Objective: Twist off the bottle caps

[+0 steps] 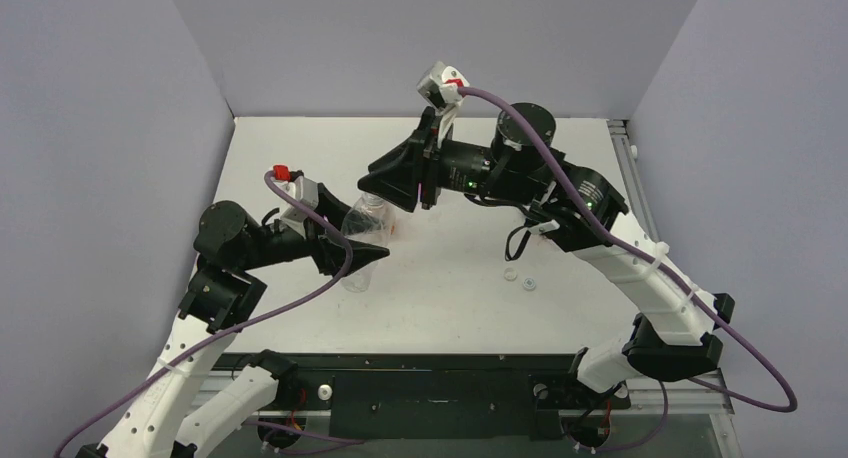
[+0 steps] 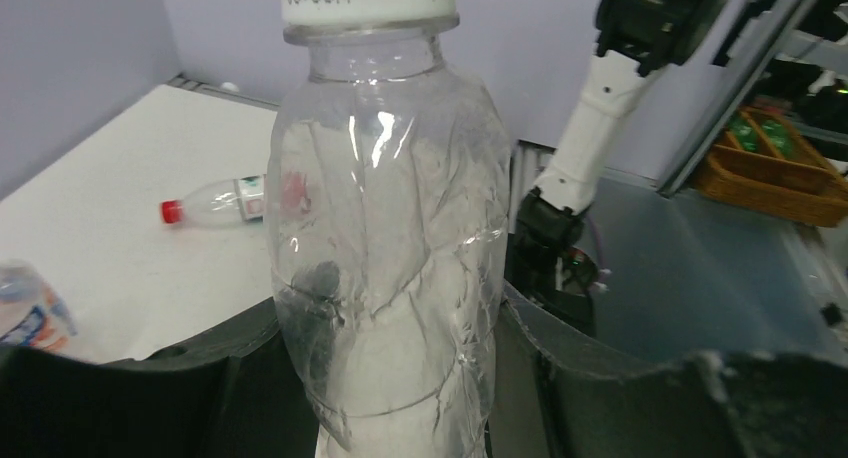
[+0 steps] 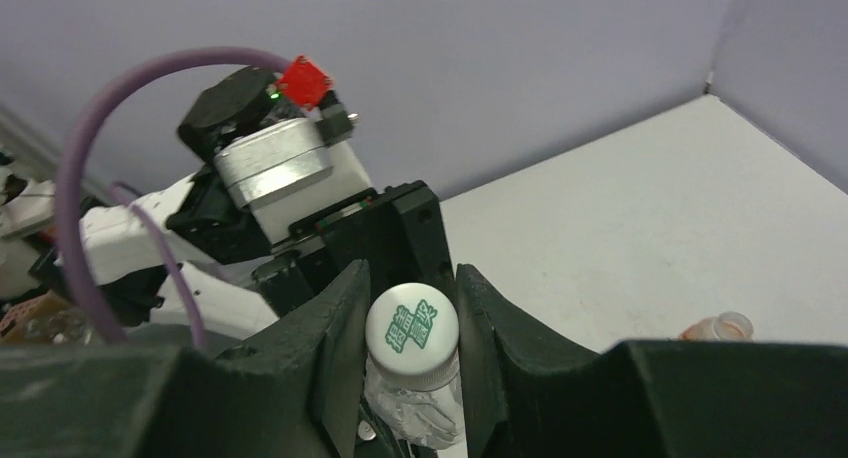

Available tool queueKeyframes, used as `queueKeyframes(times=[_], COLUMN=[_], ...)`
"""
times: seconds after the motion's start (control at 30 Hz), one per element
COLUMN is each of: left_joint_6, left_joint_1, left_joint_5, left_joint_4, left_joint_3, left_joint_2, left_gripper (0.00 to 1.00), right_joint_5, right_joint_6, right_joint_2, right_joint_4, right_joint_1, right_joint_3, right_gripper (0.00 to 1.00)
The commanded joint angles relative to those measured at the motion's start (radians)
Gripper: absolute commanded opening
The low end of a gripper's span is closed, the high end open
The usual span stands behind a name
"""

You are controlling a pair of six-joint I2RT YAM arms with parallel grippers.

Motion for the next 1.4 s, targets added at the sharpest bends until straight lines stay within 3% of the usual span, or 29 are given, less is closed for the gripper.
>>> queueKeyframes(times=[0.0, 0.1, 0.2, 0.33, 0.4, 0.53, 0.7, 0.8, 1.0, 1.27, 1.37], left_joint_6=[-0.182, -0.250, -0.244, -0.079, 0.007, 0.094, 0.091, 0.086, 0.078, 0.075, 0.075], left_joint_1=[-0.005, -0.005, -0.005, -0.003, -0.002, 0.000, 0.000, 0.000, -0.001, -0.001, -0.002], left_joint_5=[0.207, 0.271, 0.272, 0.170, 0.105, 0.016, -0.044, -0.060, -0.074, -0.069, -0.067], left_joint_4=[0.122, 0.153, 0.146, 0.006, -0.048, -0.073, -0.049, -0.039, -0.037, -0.046, -0.047], left_joint_3=[0.049, 0.047, 0.041, 0.038, 0.034, 0.005, -0.022, -0.027, -0.024, -0.028, -0.034], left_joint_2=[0.011, 0.027, 0.030, 0.006, -0.021, -0.062, -0.081, -0.084, -0.092, -0.096, -0.095], left_gripper=[0.36, 0.36, 0.36, 0.36, 0.35, 0.34, 0.34, 0.33, 0.32, 0.31, 0.31], right_joint_5=[-0.326, -0.449, -0.441, -0.210, -0.004, 0.213, 0.426, 0.563, 0.812, 0.836, 0.836], right_joint_6=[-0.019, 0.031, 0.054, 0.044, 0.044, 0.078, 0.175, 0.239, 0.315, 0.434, 0.485], right_joint_2=[-0.062, -0.076, -0.105, -0.174, -0.223, -0.345, -0.419, -0.398, -0.237, -0.081, -0.052], right_joint_4=[0.115, 0.183, 0.227, 0.177, 0.142, 0.150, 0.241, 0.345, 0.452, 0.669, 0.708], right_joint_1=[-0.039, -0.068, -0.092, -0.178, -0.234, -0.295, -0.279, -0.218, -0.087, -0.036, -0.028], right_joint_3=[-0.027, -0.074, -0.113, -0.180, -0.251, -0.545, -1.001, -1.192, -1.323, -1.483, -1.532], right_gripper=[0.00, 0.00, 0.00, 0.00, 0.00, 0.00, 0.00, 0.00, 0.00, 0.01, 0.13])
